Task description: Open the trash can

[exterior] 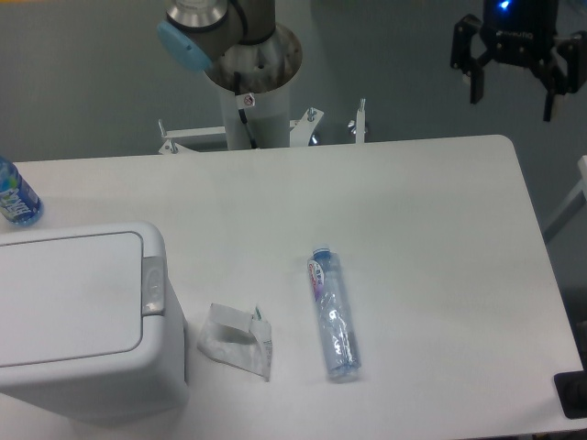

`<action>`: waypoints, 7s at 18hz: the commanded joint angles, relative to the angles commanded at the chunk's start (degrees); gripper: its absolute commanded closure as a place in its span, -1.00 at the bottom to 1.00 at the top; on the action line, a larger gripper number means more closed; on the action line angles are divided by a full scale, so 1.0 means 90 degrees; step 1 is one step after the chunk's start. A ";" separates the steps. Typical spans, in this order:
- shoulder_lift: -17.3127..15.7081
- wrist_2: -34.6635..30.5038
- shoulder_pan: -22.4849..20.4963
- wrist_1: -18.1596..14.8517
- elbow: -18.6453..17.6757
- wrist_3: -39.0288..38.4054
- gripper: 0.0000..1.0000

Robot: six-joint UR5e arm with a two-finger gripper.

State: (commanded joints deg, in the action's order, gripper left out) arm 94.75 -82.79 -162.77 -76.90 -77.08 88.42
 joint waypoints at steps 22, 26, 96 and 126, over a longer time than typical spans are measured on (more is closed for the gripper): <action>0.0234 0.1084 0.1044 0.0537 0.0117 -0.4773 -1.00; 0.0371 0.1094 0.1747 0.0537 0.0088 -0.5759 -1.00; 0.1270 0.1094 0.3887 0.1563 -0.0264 -0.8457 -1.00; 0.0762 0.0608 0.2442 0.1223 0.0274 -0.6527 -1.00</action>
State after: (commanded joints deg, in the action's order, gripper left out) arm 101.60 -77.32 -140.79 -65.90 -74.62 29.68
